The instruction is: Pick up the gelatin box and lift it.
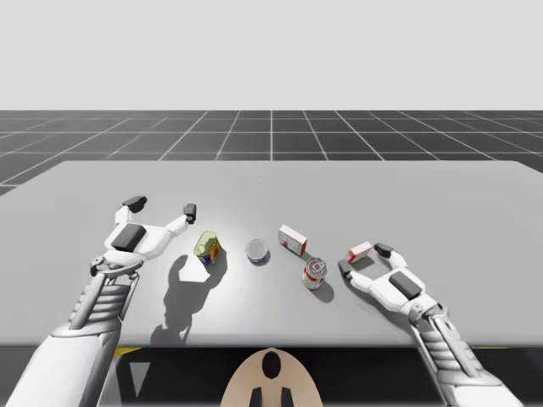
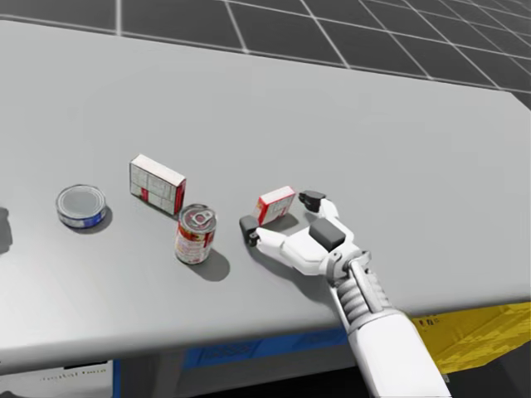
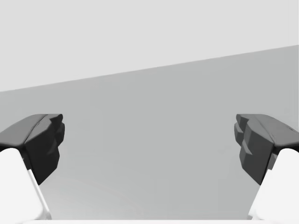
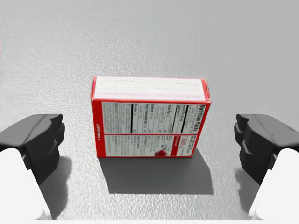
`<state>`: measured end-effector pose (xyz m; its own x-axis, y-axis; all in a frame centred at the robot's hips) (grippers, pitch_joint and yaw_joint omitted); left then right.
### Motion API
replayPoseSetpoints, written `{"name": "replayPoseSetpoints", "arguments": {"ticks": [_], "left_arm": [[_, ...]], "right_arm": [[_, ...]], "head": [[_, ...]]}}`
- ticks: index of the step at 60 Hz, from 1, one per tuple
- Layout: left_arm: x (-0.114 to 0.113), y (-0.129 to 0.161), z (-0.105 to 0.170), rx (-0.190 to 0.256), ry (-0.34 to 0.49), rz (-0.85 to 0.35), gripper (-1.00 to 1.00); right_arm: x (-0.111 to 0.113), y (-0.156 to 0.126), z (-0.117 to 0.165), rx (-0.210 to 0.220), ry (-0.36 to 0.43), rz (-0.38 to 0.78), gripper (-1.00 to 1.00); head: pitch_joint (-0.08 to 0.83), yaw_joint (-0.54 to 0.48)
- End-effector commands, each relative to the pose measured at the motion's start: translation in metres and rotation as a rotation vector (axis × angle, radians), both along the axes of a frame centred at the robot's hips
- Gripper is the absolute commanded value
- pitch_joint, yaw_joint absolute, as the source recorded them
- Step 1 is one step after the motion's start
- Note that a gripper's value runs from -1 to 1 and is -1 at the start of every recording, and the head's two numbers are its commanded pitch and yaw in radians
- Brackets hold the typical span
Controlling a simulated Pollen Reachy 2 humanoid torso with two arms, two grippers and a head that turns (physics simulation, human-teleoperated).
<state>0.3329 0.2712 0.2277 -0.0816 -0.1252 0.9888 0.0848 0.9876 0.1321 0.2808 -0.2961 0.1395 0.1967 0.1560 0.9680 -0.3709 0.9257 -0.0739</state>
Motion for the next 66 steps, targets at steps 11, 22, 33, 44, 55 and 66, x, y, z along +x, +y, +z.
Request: {"name": "replayPoseSetpoints", "arguments": {"ticks": [11,22,33,44,55,66], "left_arm": [[-0.001,0.001,0.001,-0.002,-0.005,0.003,-1.0],[0.0,0.001,0.001,0.0,-0.006,0.005,-1.0],[0.0,0.001,0.001,0.005,-0.007,0.005,-1.0],[0.0,0.0,0.0,0.011,-0.006,0.006,-1.0],[0.0,-0.001,-0.001,0.014,-0.005,0.008,-1.0],[0.0,-0.001,-0.001,0.013,-0.006,0.01,-1.0]], "right_arm": [[0.025,0.006,-0.008,-0.017,0.035,-0.012,-1.0],[0.028,0.007,-0.009,-0.01,0.03,0.022,-0.61],[0.024,0.004,-0.012,0.0,0.038,0.035,1.0],[0.023,0.004,-0.011,0.004,0.044,0.037,1.0],[0.022,0.005,-0.013,0.004,0.052,0.037,1.0],[0.021,0.005,-0.006,0.008,0.044,0.036,1.0]], "head": [[0.679,-0.36],[0.676,-0.35],[0.645,-0.35],[0.504,-0.35],[0.344,-0.36],[0.293,-0.38]]}}
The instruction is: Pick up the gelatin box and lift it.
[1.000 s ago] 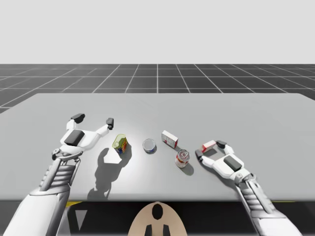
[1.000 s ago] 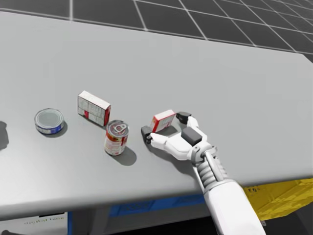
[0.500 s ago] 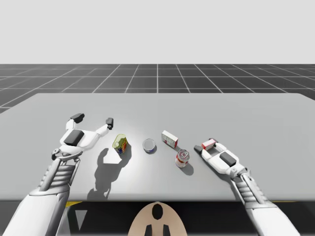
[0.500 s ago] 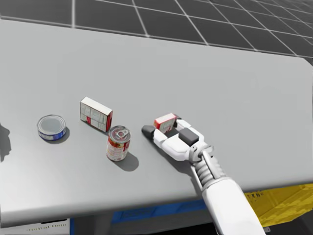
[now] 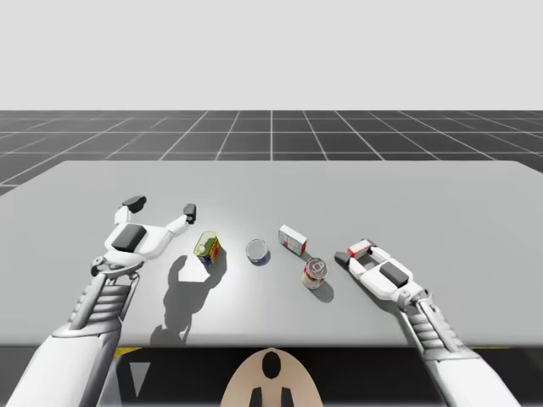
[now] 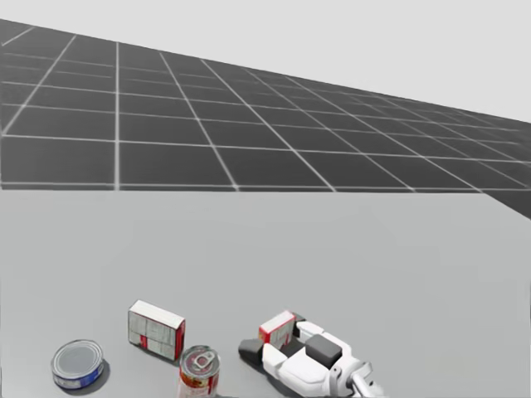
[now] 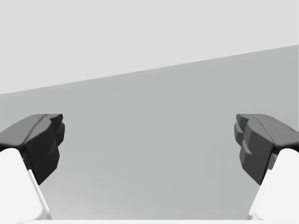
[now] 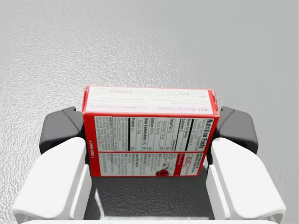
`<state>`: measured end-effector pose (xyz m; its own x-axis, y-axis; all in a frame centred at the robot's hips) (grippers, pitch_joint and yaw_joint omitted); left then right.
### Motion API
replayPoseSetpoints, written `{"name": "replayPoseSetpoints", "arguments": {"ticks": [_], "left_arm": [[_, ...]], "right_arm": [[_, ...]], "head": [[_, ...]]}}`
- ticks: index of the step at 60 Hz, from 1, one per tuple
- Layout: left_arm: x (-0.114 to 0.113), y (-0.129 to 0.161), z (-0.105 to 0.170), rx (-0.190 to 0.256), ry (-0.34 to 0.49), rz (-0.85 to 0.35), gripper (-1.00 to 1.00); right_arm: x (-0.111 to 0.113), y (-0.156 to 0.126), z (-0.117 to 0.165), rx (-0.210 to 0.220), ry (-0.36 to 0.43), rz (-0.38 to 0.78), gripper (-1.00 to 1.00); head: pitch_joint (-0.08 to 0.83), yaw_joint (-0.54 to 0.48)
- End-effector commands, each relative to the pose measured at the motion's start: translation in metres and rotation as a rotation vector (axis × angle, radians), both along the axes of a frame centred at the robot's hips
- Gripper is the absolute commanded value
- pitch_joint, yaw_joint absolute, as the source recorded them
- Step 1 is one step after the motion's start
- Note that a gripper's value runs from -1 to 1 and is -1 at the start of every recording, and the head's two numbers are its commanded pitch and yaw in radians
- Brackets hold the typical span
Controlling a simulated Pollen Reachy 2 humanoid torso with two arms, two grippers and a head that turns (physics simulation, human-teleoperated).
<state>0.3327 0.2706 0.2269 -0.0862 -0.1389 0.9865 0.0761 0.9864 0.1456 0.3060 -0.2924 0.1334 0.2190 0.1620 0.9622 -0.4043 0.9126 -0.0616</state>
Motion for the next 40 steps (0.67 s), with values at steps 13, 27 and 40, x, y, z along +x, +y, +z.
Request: {"name": "replayPoseSetpoints", "arguments": {"ticks": [13,27,40], "left_arm": [[-0.001,0.001,0.002,-0.005,-0.005,0.009,-1.0],[0.0,0.002,0.002,-0.003,-0.005,0.016,-1.0],[0.0,0.002,0.002,-0.001,-0.005,0.02,-1.0]], "right_arm": [[-0.005,0.0,0.051,0.025,-0.071,-0.026,1.0],[-0.007,0.002,0.121,0.051,-0.217,-0.042,1.0],[-0.015,0.014,0.201,0.092,-0.403,-0.054,1.0]], "head": [[0.277,-0.39],[0.274,-0.4],[0.272,-0.41]]}}
